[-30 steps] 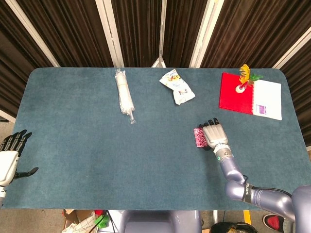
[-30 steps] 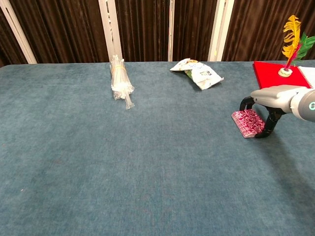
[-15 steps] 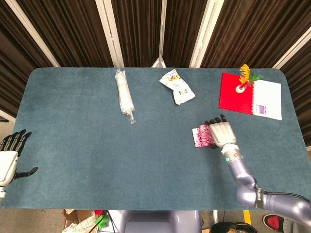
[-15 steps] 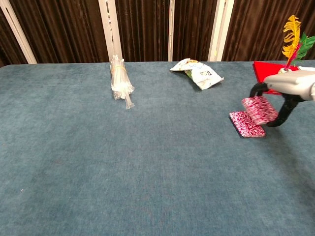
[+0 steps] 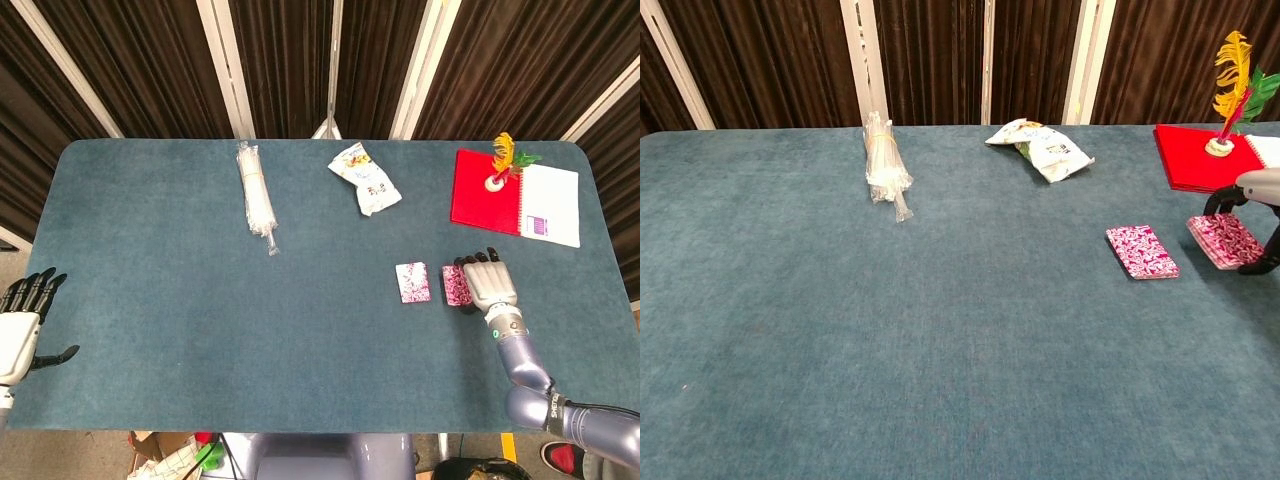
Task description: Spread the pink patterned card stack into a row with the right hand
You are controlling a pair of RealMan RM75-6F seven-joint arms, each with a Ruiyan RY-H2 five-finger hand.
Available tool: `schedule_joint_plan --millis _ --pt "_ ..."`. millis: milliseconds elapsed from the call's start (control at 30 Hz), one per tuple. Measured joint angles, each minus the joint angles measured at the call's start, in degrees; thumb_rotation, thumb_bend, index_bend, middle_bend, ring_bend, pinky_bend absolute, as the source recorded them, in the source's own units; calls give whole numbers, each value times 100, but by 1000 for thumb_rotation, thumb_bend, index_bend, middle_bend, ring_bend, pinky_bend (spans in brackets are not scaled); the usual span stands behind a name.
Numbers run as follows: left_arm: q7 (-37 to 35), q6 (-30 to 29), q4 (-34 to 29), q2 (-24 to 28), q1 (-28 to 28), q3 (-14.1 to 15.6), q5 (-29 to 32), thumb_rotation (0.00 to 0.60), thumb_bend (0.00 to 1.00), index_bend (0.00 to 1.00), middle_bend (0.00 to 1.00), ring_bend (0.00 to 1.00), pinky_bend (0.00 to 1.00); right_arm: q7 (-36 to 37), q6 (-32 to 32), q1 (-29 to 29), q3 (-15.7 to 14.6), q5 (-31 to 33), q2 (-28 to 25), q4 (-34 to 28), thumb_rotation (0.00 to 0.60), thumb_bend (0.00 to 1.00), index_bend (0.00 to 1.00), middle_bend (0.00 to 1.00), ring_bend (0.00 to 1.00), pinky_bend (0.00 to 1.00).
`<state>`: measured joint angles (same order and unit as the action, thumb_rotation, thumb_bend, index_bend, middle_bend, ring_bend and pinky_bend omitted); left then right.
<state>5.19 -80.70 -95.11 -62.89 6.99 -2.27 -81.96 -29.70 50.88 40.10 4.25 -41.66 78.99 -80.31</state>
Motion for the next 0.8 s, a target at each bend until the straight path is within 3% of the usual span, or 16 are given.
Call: schedule_joint_plan --millis 233,400,667,800 --pt "6 -3 -4 3 -3 1 3 600 0 0 0 0 0 -240 -99 38 -85 286 47 97 600 262 114 104 4 0" --pt "5 -3 -9 8 -4 5 -2 600 0 0 0 0 0 -346 -117 70 -101 467 64 110 600 262 27 53 0 0" --pt "-5 -6 -13 10 -6 4 -2 600 0 0 0 0 0 -375 -133 93 -91 600 81 151 600 262 32 53 0 0" --pt "1 -2 -18 10 -6 5 1 600 0 0 0 0 0 -329 -130 88 -75 577 90 180 600 262 154 124 15 0"
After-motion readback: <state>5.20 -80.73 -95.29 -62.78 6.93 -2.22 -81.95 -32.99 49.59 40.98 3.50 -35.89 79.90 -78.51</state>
